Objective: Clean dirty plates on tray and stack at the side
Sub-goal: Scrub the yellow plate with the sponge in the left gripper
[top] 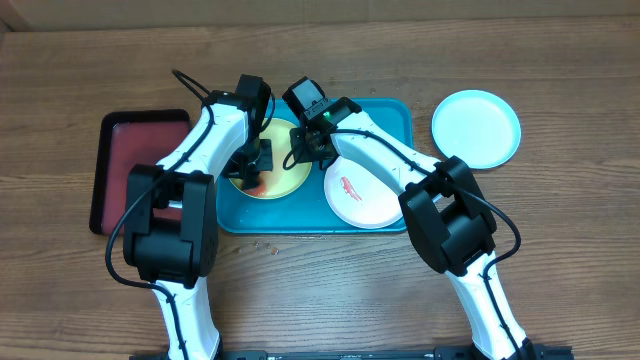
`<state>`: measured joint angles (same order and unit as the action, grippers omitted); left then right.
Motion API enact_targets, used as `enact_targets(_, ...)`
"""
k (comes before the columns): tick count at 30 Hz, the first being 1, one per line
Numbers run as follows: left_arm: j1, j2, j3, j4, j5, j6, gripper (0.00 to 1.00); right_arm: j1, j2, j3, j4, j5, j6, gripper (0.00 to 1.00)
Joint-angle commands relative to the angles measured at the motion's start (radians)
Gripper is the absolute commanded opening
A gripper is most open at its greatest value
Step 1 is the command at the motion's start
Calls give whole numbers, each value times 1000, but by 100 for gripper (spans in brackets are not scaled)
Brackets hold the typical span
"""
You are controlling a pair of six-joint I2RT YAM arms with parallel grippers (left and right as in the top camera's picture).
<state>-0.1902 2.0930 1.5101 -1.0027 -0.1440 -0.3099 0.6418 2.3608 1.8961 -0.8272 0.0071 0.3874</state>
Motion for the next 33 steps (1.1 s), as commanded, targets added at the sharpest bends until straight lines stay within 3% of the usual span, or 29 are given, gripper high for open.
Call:
enact_targets(1,3,23,9,53,-329,18,5,-10,20,-27,-20,43,-22,4)
enact_targets(5,3,23,11,162,-209,18,4,-10,20,-27,-16,43,-21,4)
enact_targets(11,-1,23,11,317,198,18,4,-10,20,-27,-16,43,-21,4)
enact_targets(17,-23,23,11,328,408,-11,5,-10,20,-27,-16,43,-22,4)
enact_targets(24,-27,23,11,142,344,53,5,-10,20,-27,-16,43,-22,4)
enact_targets(27,-24,23,11,66,183,56,5,-10,20,-27,-16,43,-22,4)
enact_targets(28,-23,23,11,37,48,56,5,-10,20,-27,-16,43,-22,4)
enact_targets(33,-20,23,11,52,-290,44,4,-10,20,-27,-13,43,-22,4)
